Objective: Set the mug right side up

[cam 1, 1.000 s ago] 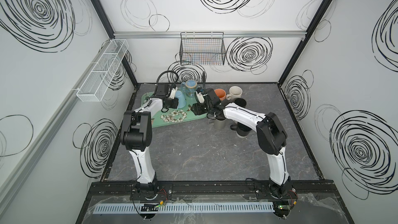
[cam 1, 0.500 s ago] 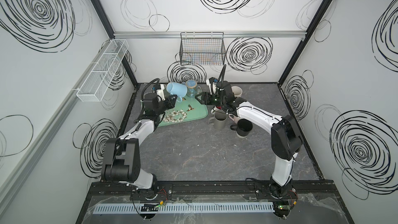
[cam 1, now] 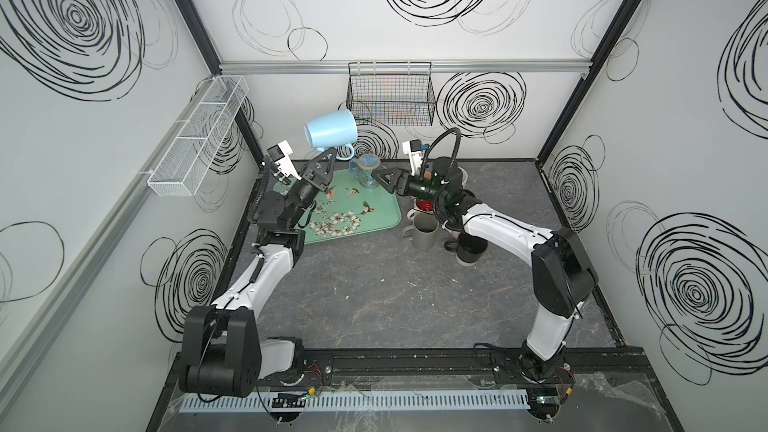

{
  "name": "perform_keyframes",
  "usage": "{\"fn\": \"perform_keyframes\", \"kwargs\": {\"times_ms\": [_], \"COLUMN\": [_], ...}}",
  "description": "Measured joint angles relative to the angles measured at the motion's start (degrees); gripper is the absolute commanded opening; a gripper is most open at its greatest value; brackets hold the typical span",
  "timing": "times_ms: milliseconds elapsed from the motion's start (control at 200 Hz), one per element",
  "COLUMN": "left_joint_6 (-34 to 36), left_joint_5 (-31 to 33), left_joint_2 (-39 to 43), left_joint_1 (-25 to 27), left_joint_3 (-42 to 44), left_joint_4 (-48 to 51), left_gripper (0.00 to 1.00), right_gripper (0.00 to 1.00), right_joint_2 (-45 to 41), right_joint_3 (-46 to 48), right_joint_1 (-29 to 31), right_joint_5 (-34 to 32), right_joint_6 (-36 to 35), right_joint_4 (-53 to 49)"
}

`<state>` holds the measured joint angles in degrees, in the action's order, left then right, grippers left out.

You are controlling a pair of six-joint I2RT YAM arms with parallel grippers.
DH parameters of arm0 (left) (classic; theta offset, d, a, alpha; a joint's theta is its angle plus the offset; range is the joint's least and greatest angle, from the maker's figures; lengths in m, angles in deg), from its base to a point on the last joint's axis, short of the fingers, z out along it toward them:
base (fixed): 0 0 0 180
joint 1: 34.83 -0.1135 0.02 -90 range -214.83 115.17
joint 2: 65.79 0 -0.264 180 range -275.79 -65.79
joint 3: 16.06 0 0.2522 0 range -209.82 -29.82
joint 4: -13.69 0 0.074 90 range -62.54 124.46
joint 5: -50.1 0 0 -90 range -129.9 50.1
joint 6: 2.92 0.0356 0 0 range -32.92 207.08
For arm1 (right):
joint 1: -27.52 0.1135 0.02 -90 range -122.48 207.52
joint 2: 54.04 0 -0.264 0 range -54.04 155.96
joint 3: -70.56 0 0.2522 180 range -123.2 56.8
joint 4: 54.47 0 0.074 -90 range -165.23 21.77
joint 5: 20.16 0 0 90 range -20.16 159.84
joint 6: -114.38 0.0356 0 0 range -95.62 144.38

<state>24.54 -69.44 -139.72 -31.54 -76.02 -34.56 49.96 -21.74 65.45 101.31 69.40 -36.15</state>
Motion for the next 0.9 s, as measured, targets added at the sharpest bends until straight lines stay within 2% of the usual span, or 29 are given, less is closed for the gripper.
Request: {"fn": "perform_keyframes", "kwargs": {"times_ms": [240, 585, 751, 836, 896], "left_joint_6": [-2.1, -5.2, -6.2, -6.4, -6.6], "left_joint_5": [0.0, -0.7, -1.5, -1.4, -1.6], "left_joint_2": [0.5, 0.2, -0.4, -0.5, -0.5], "left_joint_1": [3.1, 5.5, 6.2, 6.3, 6.4], "left_joint_3": [0.0, 0.0, 0.0, -0.1, -0.1], "left_joint_4": [-1.3, -4.4, -5.9, -6.8, -7.3], "left_gripper": [0.00, 0.00, 0.00, 0.00, 0.00], "right_gripper": [0.71, 0.70, 0.63, 0.55, 0.45], "right_joint_2": [-0.2, -1.6, -1.2, 0.0, 1.3], "right_joint_3": [-3.6, -8.1, -11.1, -13.1, -14.3], "right_joint_1": [1.3, 0.9, 0.7, 0.6, 0.6], "right_joint_5": [4.3, 7.6, 9.1, 10.4, 11.5], "right_joint_6": [1.1, 1.5, 2.6, 3.8, 4.5], "right_joint_4": [4.9, 5.9, 6.4, 6.5, 6.8]}}
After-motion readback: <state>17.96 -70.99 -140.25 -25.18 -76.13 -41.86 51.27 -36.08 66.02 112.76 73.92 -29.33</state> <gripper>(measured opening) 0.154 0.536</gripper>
